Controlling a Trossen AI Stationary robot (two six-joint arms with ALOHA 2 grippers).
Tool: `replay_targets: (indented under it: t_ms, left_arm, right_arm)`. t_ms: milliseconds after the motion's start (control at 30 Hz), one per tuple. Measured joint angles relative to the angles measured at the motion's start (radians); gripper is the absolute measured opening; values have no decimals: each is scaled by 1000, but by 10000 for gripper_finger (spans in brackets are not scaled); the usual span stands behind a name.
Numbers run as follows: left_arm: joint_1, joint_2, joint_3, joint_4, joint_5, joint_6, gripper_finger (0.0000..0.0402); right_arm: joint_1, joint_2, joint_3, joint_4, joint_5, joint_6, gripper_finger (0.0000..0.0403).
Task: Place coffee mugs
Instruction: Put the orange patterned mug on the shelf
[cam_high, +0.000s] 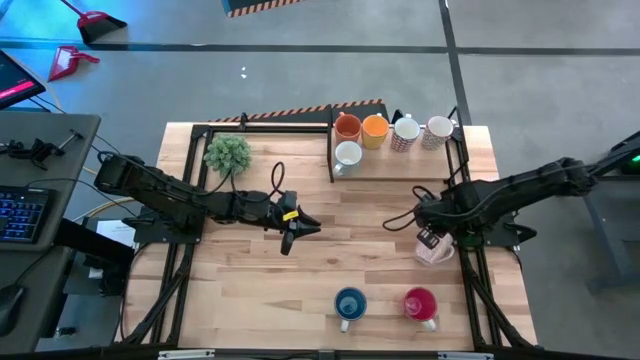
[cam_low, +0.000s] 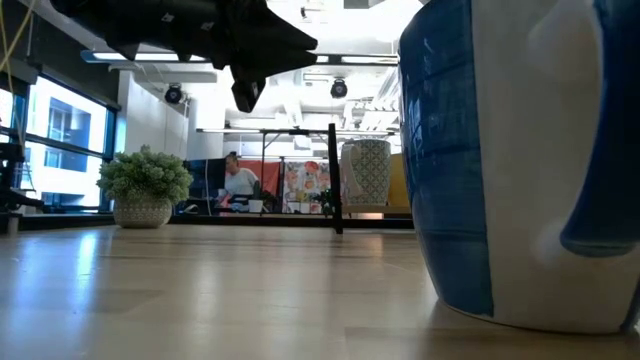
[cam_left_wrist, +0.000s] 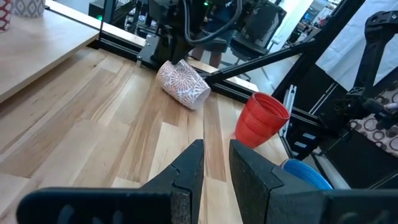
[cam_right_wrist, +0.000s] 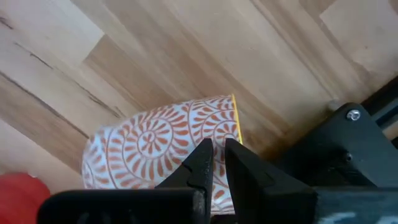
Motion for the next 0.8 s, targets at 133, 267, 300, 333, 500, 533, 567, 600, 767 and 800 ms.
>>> replay_targets:
  t_ms: [133,267,300,333,500,533,567,600,767,800]
  left_arm:
    - [0,0,0,-4,0,0,65]
    - [0,0,0,-5,0,2,65]
    - [0,0,0,-5,0,5,65]
    - [0,0,0,-5,0,8,65]
    - [0,0,0,-5,0,8,65]
    - [0,0,0,-5,0,9,65]
    - [0,0,0,-5,0,9,65]
    - [0,0,0,-5,0,9,65]
    - [0,0,0,-8,0,9,65]
    - [0,0,0,-9,0,9,65]
  right_arm:
    - [0,19,0,3,-5,4,34]
    - [0,34,0,25,46,59,34]
    - [0,35,0,46,63,68,34]
    - [0,35,0,78,80,73,34]
    - [0,35,0,211,49,23,34]
    - [0,35,0,208,21,21,34]
    - [1,33,0,202,5,20,34]
    - [5,26,0,204,-5,20,34]
    - [37,-28,0,273,-29,2,34]
    - [42,-38,0,264,-38,14,34]
